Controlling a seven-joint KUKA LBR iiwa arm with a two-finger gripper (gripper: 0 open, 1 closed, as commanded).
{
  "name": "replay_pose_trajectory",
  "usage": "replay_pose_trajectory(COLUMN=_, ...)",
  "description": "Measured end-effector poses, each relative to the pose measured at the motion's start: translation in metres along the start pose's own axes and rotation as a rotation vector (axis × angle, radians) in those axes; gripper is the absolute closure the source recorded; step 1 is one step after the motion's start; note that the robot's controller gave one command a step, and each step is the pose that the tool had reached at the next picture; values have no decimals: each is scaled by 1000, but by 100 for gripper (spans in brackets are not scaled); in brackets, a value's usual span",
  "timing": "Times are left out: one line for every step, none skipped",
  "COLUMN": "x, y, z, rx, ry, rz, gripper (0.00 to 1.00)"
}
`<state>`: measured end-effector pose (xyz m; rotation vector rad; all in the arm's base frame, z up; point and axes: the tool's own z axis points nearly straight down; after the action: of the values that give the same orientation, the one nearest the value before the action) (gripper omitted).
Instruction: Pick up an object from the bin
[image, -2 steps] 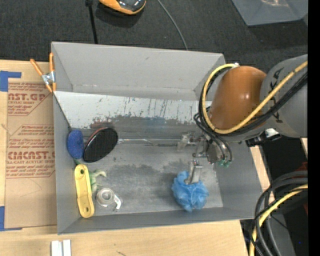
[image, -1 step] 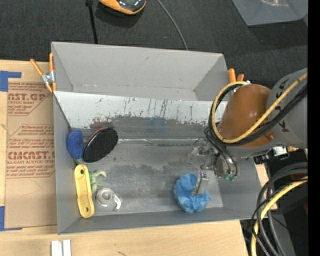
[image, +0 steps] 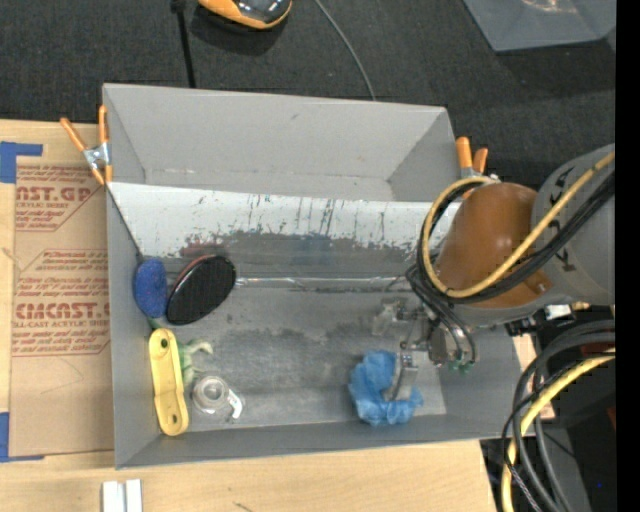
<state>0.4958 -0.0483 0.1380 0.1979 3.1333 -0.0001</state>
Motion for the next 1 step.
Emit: replay_pose_trajectory(x=3, y=6, z=47, rx=-2, ry=-5, rz=-28, gripper=0)
